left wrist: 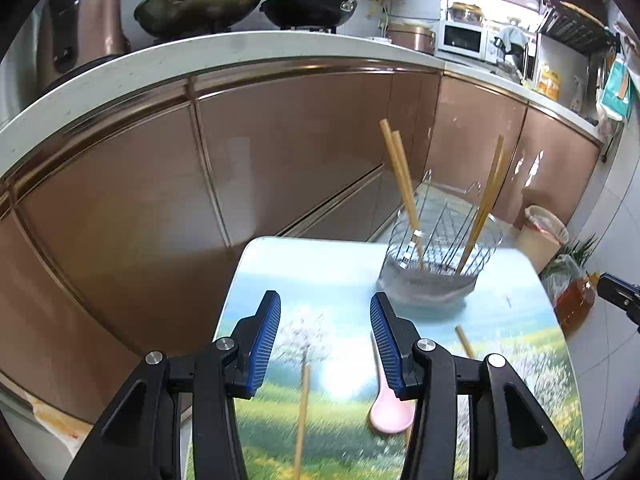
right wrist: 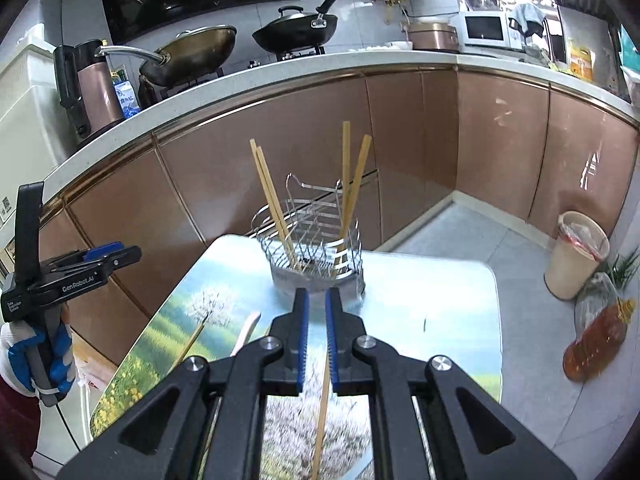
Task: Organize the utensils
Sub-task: 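Withdraw both open tools from the holder back over the chopsticks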
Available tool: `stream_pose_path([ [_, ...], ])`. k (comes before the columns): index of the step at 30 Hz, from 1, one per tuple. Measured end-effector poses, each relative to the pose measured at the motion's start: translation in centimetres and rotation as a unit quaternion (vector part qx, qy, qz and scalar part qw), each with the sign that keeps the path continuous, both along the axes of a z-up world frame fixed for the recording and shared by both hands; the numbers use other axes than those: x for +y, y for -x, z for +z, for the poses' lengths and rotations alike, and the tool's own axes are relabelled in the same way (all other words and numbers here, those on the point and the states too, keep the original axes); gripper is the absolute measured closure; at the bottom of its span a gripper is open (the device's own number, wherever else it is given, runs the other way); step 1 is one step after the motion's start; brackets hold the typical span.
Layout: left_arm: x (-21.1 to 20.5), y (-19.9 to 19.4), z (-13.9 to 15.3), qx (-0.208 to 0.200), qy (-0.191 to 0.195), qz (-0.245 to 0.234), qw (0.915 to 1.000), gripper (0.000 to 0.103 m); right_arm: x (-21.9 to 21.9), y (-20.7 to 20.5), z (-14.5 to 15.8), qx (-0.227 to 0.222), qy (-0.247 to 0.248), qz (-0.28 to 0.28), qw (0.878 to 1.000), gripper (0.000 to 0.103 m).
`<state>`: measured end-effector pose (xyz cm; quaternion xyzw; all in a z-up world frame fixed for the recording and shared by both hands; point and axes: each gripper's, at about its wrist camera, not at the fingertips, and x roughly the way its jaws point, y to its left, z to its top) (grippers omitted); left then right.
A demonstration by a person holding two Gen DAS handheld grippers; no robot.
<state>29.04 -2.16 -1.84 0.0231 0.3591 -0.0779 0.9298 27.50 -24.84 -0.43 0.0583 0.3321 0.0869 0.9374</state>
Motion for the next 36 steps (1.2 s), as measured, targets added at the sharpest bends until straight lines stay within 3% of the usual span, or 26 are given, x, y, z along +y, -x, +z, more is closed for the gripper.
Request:
stream_pose_path([
  [5,1.6,0.9,-1.1,0.024,0.0,-0.001,0.9997,0.057,1.6,1.3,-0.9,0.021,0.001,0.014,1.0,0.095],
  [9,2.9,1.0,-3.6,0.068,0.005,-0.002,0.9976,0.057,3.0,1.5,-2.4,0.05,0.001,0.026,0.998,0.095],
  [15,4.7,-0.5,-7.5,0.146,0.026,-0.001,0.9889,0.058,4.6,0.5,-4.3,0.092,-0.003,0.042,0.995,0.095],
  [23,4.4,-1.8,-12.1,0.212,0.007,-0.016,0.977,0.058,6.0,-1.7,-8.3,0.168,-0.019,0.06,0.984,0.095],
  [28,3.9,-2.6,-14.4,0.235,-0.005,-0.02,0.9717,0.06,7.5,-3.5,-10.7,0.205,-0.022,0.077,0.975,0.095],
  [36,3.5,-3.4,-15.7,0.247,-0.015,-0.026,0.9686,0.061,9.5,-6.3,-14.8,0.262,-0.022,0.102,0.959,0.095],
])
